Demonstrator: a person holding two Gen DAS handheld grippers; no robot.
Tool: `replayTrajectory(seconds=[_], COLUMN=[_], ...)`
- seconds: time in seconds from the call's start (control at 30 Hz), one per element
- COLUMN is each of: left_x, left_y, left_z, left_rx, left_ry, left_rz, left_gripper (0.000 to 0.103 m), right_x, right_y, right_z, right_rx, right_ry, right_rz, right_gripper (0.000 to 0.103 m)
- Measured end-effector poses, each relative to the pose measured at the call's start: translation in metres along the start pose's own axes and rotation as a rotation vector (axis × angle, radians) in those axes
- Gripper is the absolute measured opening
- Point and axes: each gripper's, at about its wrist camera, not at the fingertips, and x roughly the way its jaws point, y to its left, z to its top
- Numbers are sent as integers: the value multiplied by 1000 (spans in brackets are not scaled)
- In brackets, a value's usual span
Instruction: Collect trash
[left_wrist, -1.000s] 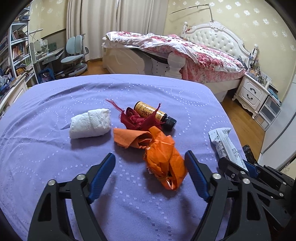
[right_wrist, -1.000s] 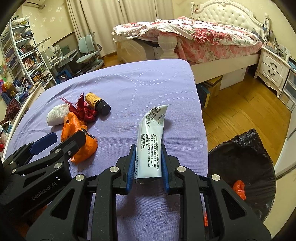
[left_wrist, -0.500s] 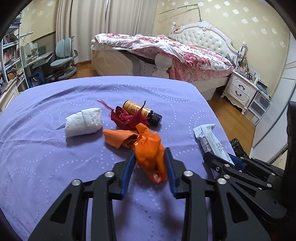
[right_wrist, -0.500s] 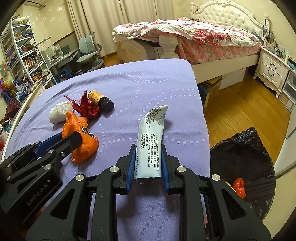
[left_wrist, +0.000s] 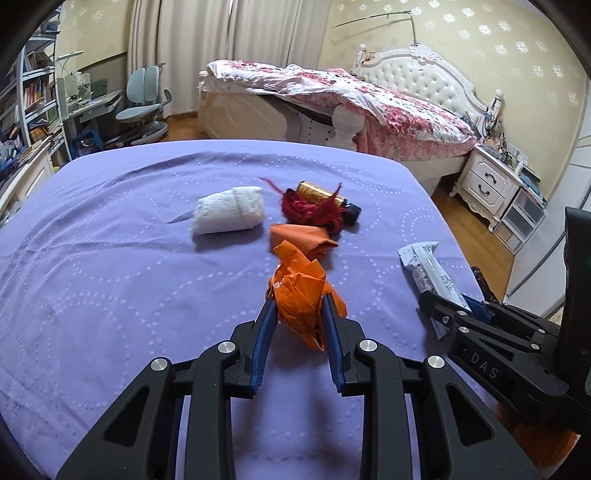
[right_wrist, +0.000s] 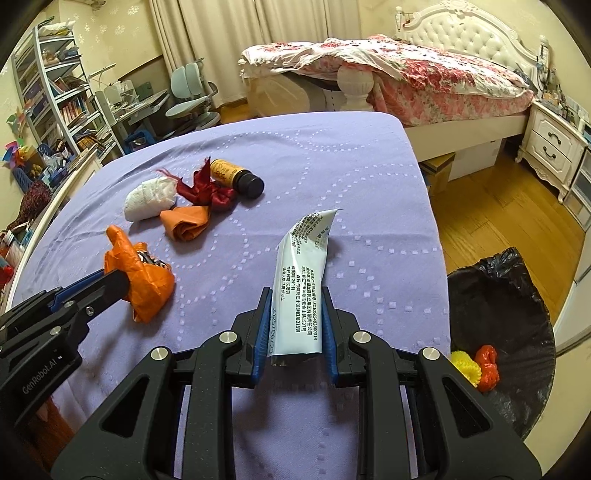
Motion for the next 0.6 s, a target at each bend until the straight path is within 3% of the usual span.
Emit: replayTrajectory(seconds=[0.13, 0.2, 0.27, 0.3, 0.6], left_x=[1, 3, 3, 4, 18], left_y=[14, 19, 22, 23, 16], left_z=[-2, -2, -3, -3, -2], left_rx=[-38, -70, -94, -105, -92], left_ry=[11, 18, 18, 16, 41], left_rz=[4, -4, -5, -8, -3], left_gripper=[29, 42, 66, 69, 77], right_x=[0, 0, 0, 0, 0], right_y=[4, 4, 4, 5, 5], right_z=[-2, -2, -3, -3, -3], right_rx=[-7, -7, -7, -7, -6], right_ry=[1, 1, 1, 2, 2], right_rz=[-2, -3, -2, -3, -2], right_gripper=[24, 24, 24, 24, 24])
